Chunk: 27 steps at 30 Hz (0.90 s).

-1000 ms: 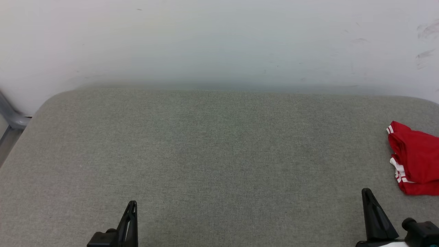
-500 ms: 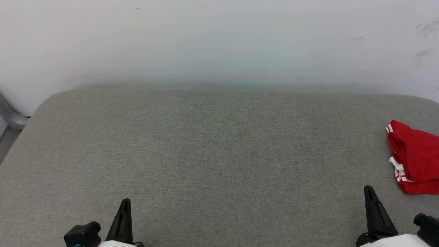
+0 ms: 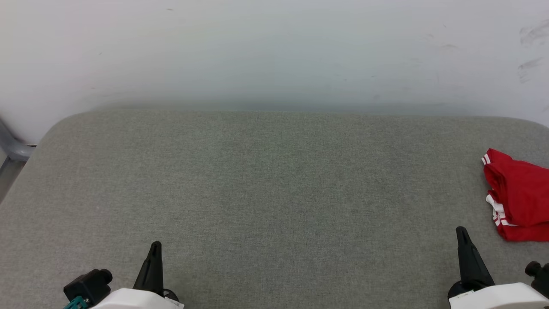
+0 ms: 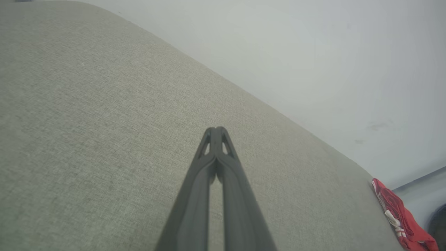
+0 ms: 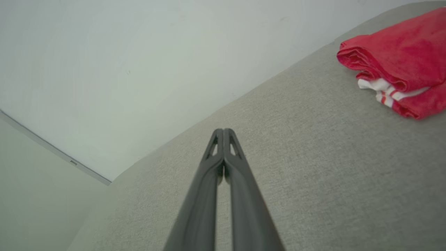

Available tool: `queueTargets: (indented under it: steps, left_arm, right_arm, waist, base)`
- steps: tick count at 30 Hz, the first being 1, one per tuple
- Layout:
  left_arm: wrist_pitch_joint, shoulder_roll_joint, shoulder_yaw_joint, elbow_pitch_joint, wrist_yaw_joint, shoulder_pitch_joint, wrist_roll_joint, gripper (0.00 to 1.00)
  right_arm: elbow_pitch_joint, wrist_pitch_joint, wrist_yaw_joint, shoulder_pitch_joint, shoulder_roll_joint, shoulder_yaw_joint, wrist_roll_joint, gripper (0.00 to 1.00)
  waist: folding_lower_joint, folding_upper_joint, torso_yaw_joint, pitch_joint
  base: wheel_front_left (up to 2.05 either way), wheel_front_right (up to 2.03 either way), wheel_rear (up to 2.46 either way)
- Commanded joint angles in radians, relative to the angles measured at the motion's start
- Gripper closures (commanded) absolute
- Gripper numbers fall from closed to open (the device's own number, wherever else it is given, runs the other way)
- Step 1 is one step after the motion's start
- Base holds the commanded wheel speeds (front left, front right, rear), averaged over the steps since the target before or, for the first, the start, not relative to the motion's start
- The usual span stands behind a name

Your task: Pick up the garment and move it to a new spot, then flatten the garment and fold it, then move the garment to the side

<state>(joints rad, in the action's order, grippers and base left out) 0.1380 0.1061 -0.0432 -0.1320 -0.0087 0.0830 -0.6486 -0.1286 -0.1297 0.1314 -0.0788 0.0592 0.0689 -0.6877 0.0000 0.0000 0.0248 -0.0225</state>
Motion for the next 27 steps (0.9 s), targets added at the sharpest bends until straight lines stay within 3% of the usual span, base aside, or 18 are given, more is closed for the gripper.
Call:
queueTargets:
  steps: [1,27]
  left_arm:
    - [-0.008,-0.001,0.01,0.007,-0.007,-0.031,-0.044,1.0]
    - [-0.089,-0.011,0.052,-0.036,-0.051,-0.092,-0.397,1.0]
  right_arm:
    - [0.007,0.009,0.0,0.037,0.008,0.001,-0.043,1.0]
    - [-0.038,0.09,0.0,0.095,0.01,0.009,-0.379,1.0]
  waist:
    - [0.0,0.0,0.0,0.0]
    - [0.0,0.0,-0.007,0.008]
  base:
    - [0.0,0.0,0.0]
    - [0.0,0.0,0.0]
